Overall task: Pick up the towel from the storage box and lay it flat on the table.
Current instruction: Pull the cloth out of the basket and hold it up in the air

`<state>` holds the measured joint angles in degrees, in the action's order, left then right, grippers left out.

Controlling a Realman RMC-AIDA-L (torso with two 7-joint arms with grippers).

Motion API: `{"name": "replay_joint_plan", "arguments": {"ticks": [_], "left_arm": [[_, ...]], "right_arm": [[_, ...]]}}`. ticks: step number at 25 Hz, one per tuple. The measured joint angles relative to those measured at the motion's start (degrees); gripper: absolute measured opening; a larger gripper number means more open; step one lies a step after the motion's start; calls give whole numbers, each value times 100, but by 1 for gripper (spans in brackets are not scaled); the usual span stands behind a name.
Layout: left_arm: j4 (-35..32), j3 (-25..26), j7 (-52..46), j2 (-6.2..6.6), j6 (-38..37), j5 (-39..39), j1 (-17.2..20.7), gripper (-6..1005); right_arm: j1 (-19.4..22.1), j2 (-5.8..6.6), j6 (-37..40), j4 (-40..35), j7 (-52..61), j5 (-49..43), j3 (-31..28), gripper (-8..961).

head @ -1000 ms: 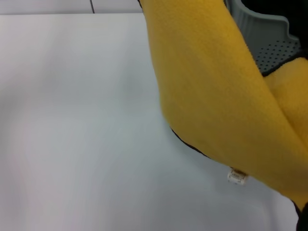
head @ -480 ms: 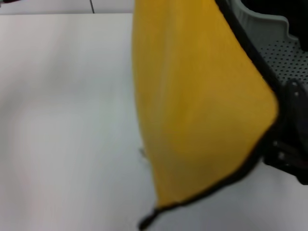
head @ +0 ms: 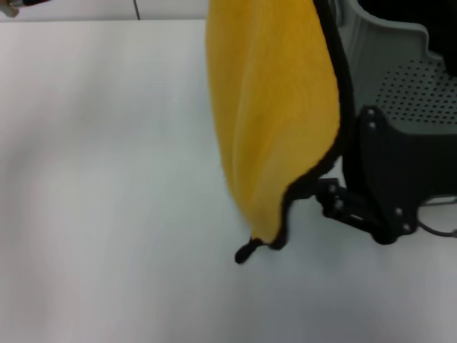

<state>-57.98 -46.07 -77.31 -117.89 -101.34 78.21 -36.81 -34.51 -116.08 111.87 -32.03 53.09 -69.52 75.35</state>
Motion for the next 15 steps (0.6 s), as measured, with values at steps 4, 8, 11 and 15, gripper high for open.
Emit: {"name": "replay_joint_plan", "arguments": {"ticks": [4, 8, 11, 15], "left_arm": [[-5, 0, 193, -87, 127, -276, 102, 20], [19, -44, 330, -126, 92, -421, 144, 21], [-1, -50, 389, -157, 80, -468, 181, 21], [-13, -52, 438, -149, 73, -648, 240, 21]], "right_arm": [[-86, 18, -572, -11, 289, -22, 189, 103], [-66, 0, -1197, 0, 523, 36, 157, 104], [-42, -5, -1371, 49, 562, 174, 148, 104], [121, -7, -1405, 92, 586, 511, 146, 105]]}}
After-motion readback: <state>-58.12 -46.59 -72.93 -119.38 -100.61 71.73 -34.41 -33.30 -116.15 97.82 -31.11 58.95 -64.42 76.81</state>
